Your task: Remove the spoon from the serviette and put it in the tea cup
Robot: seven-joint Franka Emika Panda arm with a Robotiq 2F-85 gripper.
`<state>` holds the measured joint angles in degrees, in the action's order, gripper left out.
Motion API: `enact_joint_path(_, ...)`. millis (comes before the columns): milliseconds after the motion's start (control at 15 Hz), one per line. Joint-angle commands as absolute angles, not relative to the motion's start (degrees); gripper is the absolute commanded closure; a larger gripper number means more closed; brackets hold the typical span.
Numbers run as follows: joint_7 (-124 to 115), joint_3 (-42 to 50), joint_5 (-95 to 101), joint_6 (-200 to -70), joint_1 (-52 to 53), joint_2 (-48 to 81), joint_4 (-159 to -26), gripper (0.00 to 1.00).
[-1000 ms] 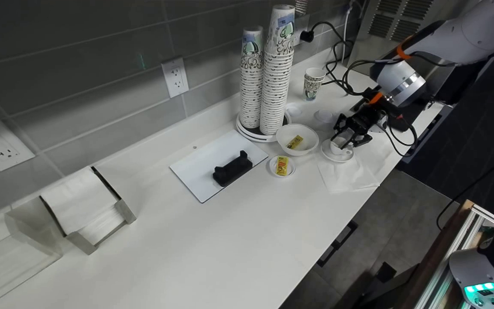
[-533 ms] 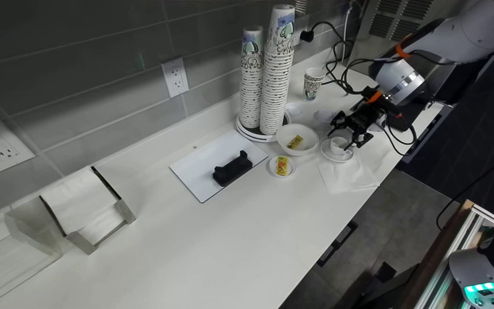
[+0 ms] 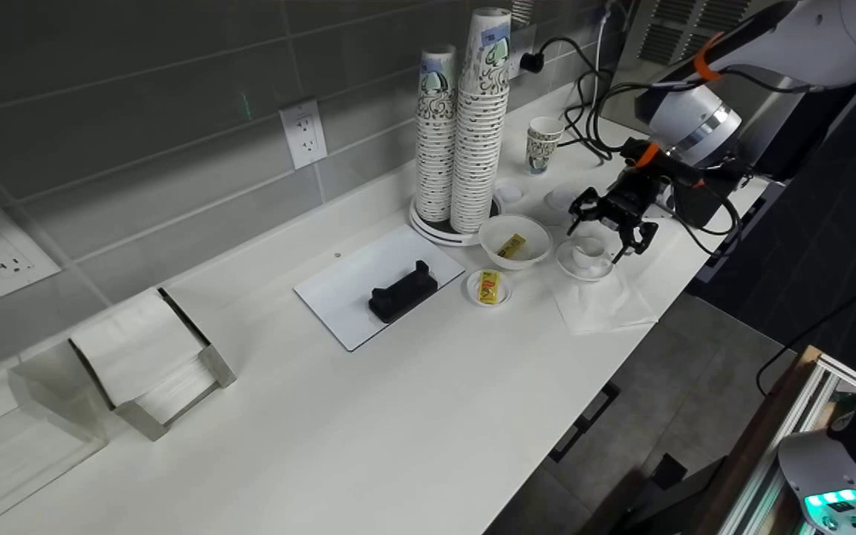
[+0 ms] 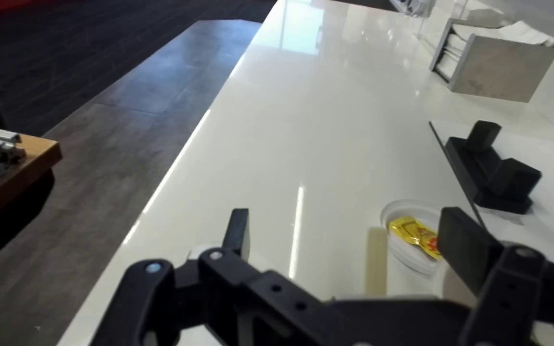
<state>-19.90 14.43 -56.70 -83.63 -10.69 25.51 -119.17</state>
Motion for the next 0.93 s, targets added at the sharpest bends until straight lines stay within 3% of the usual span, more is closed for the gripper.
enact_joint_path(0,-28.77,15.24,-49.96,-89.75,-5.93,15.09,-128.54,0.0)
enact_joint_path(467,-39.24,10.48,-34.83,-104.45,-1.42,-0.21,-138.44,0.0)
enact_joint_path(867,-50.24,2.74,-18.48,-103.58,-0.57,-8.73,-142.33,0.0)
